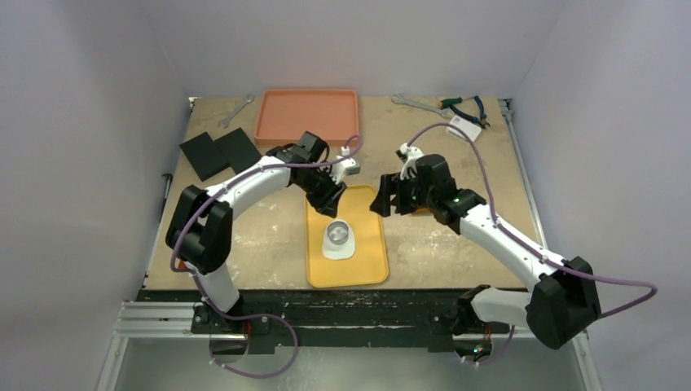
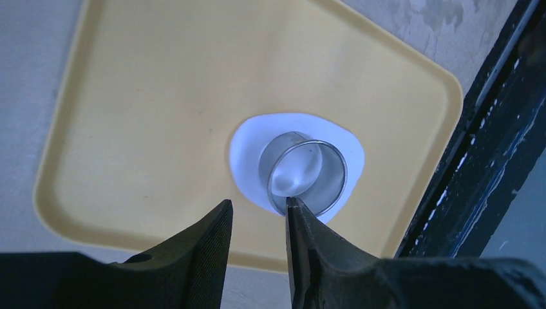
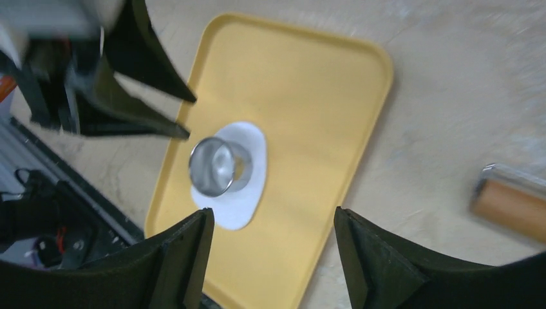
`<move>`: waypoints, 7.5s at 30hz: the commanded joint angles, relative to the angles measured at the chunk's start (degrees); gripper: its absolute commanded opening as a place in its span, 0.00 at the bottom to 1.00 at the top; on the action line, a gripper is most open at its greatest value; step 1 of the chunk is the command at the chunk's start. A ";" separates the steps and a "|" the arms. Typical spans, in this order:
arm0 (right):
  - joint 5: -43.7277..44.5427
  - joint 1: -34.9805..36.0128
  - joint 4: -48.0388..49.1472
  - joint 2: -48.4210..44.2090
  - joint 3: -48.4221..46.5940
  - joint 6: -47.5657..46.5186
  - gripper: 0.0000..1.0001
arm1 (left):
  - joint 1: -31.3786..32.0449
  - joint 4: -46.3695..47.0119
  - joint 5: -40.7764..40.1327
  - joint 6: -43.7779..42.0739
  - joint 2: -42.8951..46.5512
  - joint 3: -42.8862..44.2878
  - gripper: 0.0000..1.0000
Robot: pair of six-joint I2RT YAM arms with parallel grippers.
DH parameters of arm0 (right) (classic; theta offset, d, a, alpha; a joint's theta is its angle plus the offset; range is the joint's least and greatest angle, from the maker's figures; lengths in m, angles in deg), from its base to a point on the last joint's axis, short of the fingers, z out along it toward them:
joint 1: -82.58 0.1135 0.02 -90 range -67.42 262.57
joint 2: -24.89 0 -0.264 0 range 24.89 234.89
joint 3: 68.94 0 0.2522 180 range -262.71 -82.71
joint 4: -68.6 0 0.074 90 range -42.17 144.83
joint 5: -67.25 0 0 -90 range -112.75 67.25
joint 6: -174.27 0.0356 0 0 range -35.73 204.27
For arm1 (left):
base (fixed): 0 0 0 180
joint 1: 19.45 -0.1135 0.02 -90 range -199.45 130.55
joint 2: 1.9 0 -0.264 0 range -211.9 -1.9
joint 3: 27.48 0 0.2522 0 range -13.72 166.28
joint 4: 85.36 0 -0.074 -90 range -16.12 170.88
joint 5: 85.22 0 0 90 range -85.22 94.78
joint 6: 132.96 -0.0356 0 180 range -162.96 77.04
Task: Roll out the dumpling wrappers from the dough
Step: Press the dumpling wrapper on the work surface.
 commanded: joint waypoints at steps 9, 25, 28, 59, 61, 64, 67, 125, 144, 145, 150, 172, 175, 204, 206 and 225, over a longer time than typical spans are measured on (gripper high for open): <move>2.89 15.10 8.89 10.38 -0.56 16.01 0.53 | -5.20 15.52 0.00 25.22 9.56 -15.13 0.33; 1.83 15.44 12.01 21.64 -4.08 14.70 0.33 | -5.20 20.94 2.99 31.75 7.80 -19.03 0.25; 2.06 15.45 12.20 22.20 -3.61 14.59 0.30 | -5.20 20.95 3.74 31.97 7.66 -19.20 0.23; 1.01 15.39 15.17 28.11 0.90 13.99 0.00 | -5.20 25.55 4.49 34.24 2.43 -26.26 0.00; 0.76 15.30 16.06 29.39 2.07 14.02 0.00 | -5.20 25.69 4.56 34.49 1.53 -26.68 0.00; -0.26 14.86 17.76 31.37 4.02 14.15 0.00 | -5.20 25.31 4.58 34.35 0.27 -26.49 0.00; -0.85 14.23 19.28 32.88 6.21 14.07 0.00 | -5.20 25.12 4.67 33.88 -0.71 -26.61 0.00; -0.50 16.59 19.56 31.04 9.76 14.47 0.00 | -2.13 3.29 -2.79 8.16 -12.22 -6.38 0.00; 1.64 17.68 20.22 28.77 14.21 17.24 0.00 | -2.75 3.93 1.27 6.94 -13.68 -4.43 0.00; 1.61 17.79 20.38 28.44 14.50 17.43 0.00 | -2.75 3.60 1.26 6.79 -14.04 -4.25 0.00; -0.19 15.58 19.61 30.95 9.40 13.89 0.00 | -2.51 1.35 1.42 4.03 -12.25 -8.15 0.00; -1.42 15.27 20.97 30.04 10.05 15.36 0.00 | -3.44 0.29 4.17 4.24 -13.78 -6.66 0.00; -3.05 12.84 21.82 33.43 5.49 13.52 0.00 | -3.44 -2.03 5.42 3.10 -11.36 -8.84 0.00; 6.86 12.58 15.96 32.04 2.19 9.09 0.00 | -0.72 2.05 5.29 4.16 -6.61 -10.52 0.00; 9.65 13.02 14.19 29.56 1.69 8.20 0.00 | -0.99 2.59 6.03 4.72 -5.72 -9.49 0.00; 6.77 13.52 11.95 25.33 -4.35 5.28 0.19 | -3.52 2.10 14.77 7.40 -4.00 -2.63 0.30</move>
